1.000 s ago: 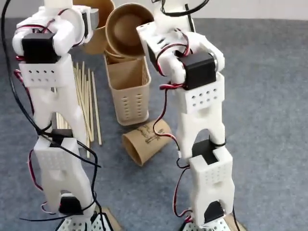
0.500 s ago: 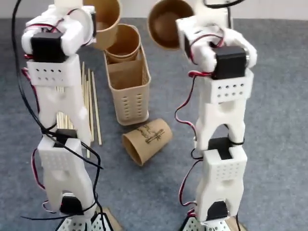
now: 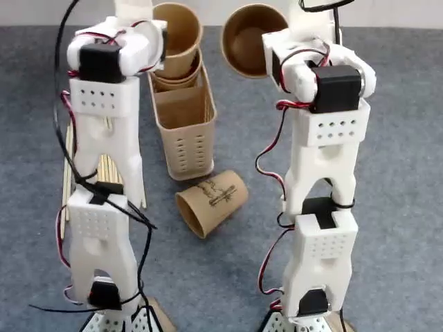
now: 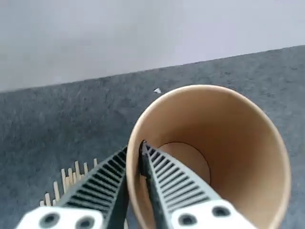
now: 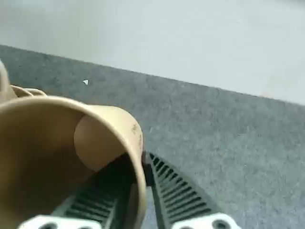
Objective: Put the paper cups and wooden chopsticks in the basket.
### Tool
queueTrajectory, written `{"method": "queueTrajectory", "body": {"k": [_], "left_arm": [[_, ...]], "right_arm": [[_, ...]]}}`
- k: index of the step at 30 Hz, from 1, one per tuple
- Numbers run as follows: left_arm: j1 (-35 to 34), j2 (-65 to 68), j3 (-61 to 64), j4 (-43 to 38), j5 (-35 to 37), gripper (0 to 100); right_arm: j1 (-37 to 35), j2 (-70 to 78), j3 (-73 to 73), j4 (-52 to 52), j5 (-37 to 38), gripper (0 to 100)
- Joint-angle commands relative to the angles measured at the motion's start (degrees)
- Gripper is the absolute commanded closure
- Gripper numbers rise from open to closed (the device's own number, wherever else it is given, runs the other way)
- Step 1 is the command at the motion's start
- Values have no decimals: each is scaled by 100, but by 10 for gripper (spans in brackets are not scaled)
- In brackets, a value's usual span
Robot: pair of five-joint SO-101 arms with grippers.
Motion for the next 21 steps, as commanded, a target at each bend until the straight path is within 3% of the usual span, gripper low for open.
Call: {"method": "queueTrajectory", "body": {"k": [1,7,9,15,21], "left_arm": [[-286,110,4,-132,-26,987],[-145,163,-13,-105,-70,709],[-66,57,-207,-105,-88,660],[31,-426,-840,-97,-440,653],[-945,-699,-1024,167,-413,653]], "right_arm": [[57,-145,-31,22,44,994],[48,-145,-22,22,44,994],[40,-145,-22,22,44,994],[31,-145,-40,-48,26,994],[-532,-145,-22,-347,9,994]]}}
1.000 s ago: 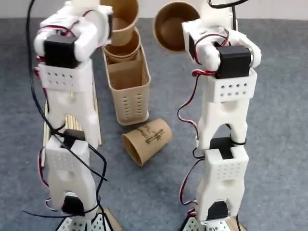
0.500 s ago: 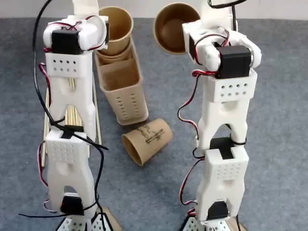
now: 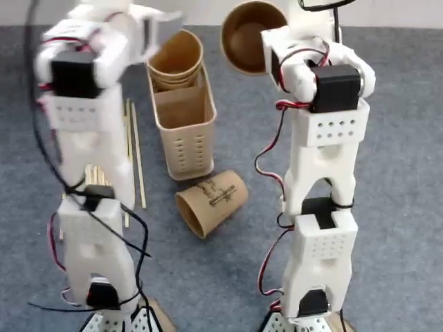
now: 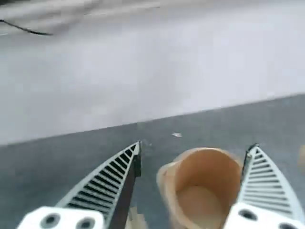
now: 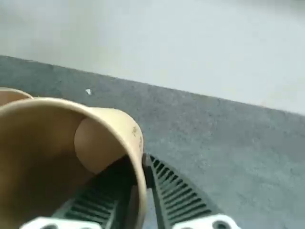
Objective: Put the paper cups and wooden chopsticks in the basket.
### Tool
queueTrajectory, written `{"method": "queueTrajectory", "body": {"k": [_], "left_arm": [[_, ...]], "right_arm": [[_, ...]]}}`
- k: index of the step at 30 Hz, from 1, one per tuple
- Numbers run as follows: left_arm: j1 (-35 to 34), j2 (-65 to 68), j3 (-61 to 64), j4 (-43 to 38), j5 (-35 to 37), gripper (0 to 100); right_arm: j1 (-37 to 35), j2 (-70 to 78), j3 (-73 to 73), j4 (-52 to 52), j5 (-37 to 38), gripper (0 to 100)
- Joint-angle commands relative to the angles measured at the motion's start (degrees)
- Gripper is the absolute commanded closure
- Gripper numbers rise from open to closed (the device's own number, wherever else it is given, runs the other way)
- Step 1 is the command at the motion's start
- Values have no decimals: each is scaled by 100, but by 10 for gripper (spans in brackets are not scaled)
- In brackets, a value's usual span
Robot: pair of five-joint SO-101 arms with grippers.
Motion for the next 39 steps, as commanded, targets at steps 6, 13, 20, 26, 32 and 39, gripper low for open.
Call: {"method": "queueTrajectory", "body": {"k": [6,13,20,26,32,39], "left_arm": [[-1727,4,-198,580,-26,653],[-2202,602,-207,607,-44,653],[-2387,1007,-215,580,-44,653],[-2404,1059,-215,571,-44,653],[-2378,1059,-207,607,-44,653],[-2264,1059,-207,615,-44,653]], "right_arm": [[-954,-163,-13,-532,9,994],[-1508,207,215,-769,9,994],[-1473,1095,523,-1569,26,990],[-1411,1103,514,-1473,35,854],[-1437,611,136,-1007,35,640],[-1446,-242,-567,-268,26,637]]}}
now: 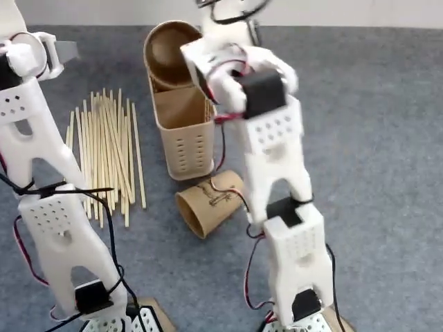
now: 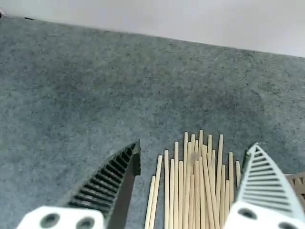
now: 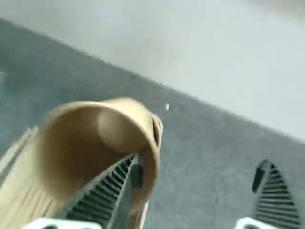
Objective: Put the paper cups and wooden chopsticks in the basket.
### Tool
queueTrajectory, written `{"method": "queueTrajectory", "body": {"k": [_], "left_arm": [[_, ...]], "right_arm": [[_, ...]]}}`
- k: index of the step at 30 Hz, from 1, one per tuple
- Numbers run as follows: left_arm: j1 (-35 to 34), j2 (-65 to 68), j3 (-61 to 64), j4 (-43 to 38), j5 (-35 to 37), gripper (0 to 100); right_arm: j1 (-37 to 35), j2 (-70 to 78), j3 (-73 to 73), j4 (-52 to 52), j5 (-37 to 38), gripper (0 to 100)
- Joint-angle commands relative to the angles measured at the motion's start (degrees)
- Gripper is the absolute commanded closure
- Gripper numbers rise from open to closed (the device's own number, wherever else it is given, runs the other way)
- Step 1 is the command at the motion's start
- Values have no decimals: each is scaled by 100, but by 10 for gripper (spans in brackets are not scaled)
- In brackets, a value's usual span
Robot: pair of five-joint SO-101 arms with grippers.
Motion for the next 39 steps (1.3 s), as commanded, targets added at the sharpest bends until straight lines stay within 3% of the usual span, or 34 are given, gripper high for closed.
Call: {"method": "queueTrajectory", "body": {"k": [1,6,12,19,28,31,36,39], "left_arm": [[101,-66,-154,26,-44,653],[400,-110,-163,466,-35,653],[453,-75,-163,492,-26,653],[453,-66,-136,475,-44,653],[462,-57,-119,475,-44,652],[435,-75,-119,519,-44,652],[189,-215,22,624,-35,652],[189,-611,866,624,-35,652]], "right_arm": [[22,-629,-268,198,44,637],[31,-541,444,286,62,637],[66,-13,1411,-998,53,637],[40,303,1446,-2571,26,637],[31,330,1411,-2615,18,637],[84,259,1393,-1851,53,637],[48,-374,725,1270,70,637],[13,-804,1156,1552,273,637]]}}
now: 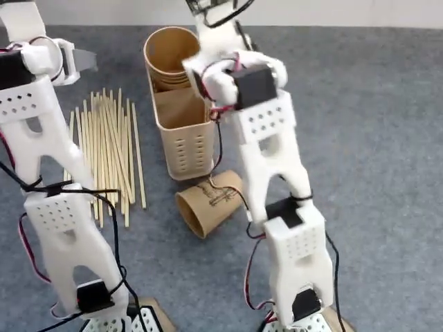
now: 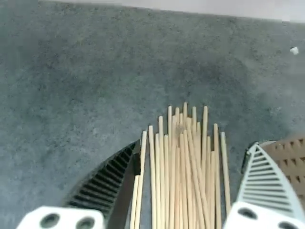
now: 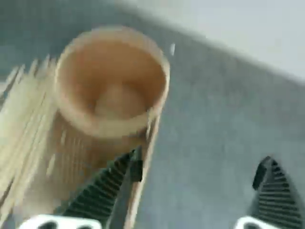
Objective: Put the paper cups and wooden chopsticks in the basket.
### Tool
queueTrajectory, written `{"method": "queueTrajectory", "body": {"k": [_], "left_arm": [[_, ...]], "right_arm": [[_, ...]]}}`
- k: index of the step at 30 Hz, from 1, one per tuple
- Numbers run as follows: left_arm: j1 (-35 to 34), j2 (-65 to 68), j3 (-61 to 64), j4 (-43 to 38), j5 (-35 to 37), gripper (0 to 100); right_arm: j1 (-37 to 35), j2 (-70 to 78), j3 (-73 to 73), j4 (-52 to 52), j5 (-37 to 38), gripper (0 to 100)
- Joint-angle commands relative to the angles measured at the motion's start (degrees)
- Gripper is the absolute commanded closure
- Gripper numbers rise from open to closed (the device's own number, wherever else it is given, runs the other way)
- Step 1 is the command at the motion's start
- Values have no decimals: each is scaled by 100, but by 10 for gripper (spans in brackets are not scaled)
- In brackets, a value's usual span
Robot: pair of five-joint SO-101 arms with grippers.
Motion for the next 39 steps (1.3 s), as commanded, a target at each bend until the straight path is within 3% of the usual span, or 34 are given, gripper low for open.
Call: {"method": "queueTrajectory", "body": {"k": [1,7,12,14,22,26,32,39], "left_arm": [[-75,-778,1147,26,-26,652],[-127,-2062,3424,-9,-554,652],[-505,-2607,4066,-9,-712,652],[-629,-2615,4075,-9,-712,652],[-760,-2598,4171,-9,-738,649],[-813,-2598,4189,-9,-738,649],[-813,-2598,4189,-9,-738,649],[-840,-2598,4189,-9,-738,651]], "right_arm": [[4,-822,593,541,273,637],[-1007,-2448,4031,541,809,637],[-1851,-4602,6651,479,826,637],[-1938,-5305,7837,-57,738,637],[-1675,-7125,12549,-3881,-88,637],[-1710,-7618,13376,-4646,-97,637],[-1648,-7635,13534,-4892,-70,637],[-743,-7697,13200,-4769,-132,637]]}}
